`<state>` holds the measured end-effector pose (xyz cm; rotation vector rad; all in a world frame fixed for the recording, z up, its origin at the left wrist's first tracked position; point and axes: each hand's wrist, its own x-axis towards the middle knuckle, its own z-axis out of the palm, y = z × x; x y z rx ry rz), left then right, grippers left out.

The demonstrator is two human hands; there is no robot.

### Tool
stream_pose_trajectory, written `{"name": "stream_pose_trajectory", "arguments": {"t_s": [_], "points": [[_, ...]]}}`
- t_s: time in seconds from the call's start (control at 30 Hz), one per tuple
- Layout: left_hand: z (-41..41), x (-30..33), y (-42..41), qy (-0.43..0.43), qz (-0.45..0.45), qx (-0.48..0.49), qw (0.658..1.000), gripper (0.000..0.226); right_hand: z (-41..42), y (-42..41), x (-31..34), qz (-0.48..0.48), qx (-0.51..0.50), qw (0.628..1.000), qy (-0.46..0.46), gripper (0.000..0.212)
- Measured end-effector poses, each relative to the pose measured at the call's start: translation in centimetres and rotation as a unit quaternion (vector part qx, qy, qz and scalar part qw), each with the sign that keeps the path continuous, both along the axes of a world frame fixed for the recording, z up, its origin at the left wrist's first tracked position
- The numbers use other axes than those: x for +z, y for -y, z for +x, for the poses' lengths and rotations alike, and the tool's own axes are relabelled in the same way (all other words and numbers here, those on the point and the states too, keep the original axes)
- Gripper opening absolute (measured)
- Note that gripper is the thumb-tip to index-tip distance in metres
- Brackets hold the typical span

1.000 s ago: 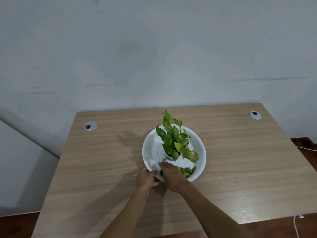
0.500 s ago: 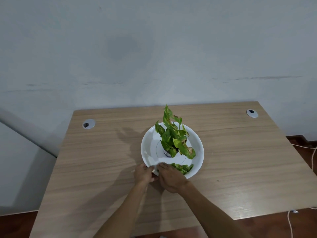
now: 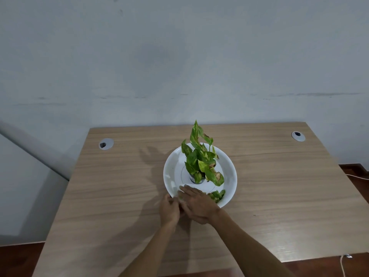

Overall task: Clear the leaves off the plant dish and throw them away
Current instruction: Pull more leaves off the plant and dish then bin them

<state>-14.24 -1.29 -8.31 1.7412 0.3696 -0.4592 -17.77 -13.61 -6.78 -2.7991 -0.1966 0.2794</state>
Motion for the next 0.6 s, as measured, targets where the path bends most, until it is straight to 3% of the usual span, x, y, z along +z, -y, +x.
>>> {"name": "stream_pose_trajectory", "arguments": {"t_s": [0.13, 0.2, 0.4, 0.6], "points": [[1.2, -0.8, -0.6, -0.004, 0.036, -0.010, 0.999, 0.014, -0.2, 0.4, -0.4, -0.006, 0.026, 0.999, -0.026, 0.057], [1.9, -0.4, -0.9, -0.037, -0.012, -0.002, 0.999, 0.010, -1.5, 1.3, -0.3, 0.009, 0.028, 0.999, -0.024, 0.066], [2.7, 0.3, -1.4, -0.063, -0.056, 0.007, 0.996, 0.015, -4.0, 4.2, 1.1, 0.034, 0.021, 0.999, -0.022, 0.047], [2.1, 0.2, -1.0, -0.093, -0.093, 0.010, 0.991, 0.019, -1.5, 1.5, -0.2, 0.009, -0.018, 1.000, 0.015, 0.058]]}}
